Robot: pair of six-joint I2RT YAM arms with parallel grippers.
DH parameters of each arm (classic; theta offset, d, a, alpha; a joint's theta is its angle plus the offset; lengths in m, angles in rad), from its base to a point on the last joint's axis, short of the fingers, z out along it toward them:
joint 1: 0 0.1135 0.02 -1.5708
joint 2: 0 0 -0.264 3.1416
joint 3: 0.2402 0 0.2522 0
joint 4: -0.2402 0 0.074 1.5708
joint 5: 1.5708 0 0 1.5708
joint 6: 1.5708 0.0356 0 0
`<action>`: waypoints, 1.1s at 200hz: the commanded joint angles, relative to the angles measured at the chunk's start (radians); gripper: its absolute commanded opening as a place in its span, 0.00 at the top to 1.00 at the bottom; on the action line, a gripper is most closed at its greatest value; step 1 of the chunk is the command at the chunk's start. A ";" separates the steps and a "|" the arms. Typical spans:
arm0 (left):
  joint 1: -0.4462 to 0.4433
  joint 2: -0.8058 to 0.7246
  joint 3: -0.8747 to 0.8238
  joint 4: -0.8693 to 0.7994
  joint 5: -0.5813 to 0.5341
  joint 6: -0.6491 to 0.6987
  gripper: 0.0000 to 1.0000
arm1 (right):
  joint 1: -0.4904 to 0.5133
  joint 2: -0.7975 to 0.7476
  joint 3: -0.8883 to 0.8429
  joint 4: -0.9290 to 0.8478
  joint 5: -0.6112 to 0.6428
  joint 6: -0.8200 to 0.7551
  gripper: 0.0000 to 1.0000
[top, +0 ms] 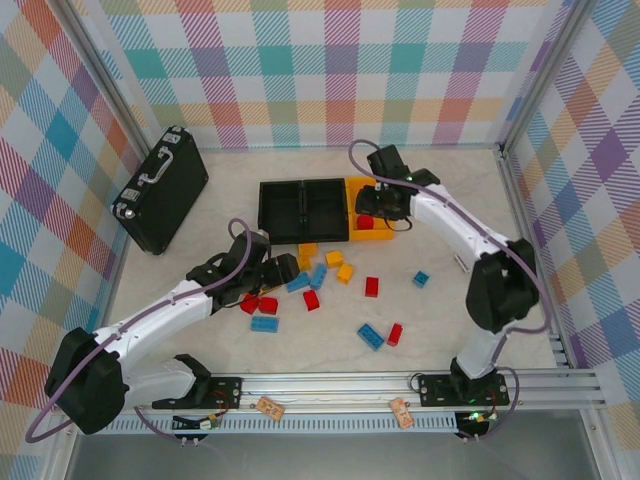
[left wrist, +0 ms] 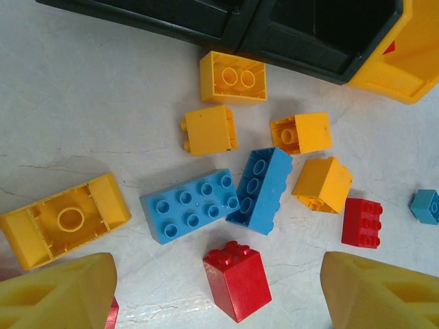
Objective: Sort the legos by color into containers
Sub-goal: Pick up the lego from the bottom-center of the table.
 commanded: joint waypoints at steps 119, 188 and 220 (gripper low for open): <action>-0.010 -0.221 -0.179 -0.135 0.098 -0.091 0.22 | 0.300 -0.424 -0.650 -0.027 -0.135 -0.085 0.35; -0.010 -0.264 -0.224 -0.138 0.090 -0.118 0.22 | 0.464 -0.318 -0.703 -0.010 -0.063 -0.059 0.35; -0.010 -0.274 -0.238 -0.125 0.090 -0.130 0.22 | 0.498 -0.251 -0.698 0.011 -0.059 -0.053 0.37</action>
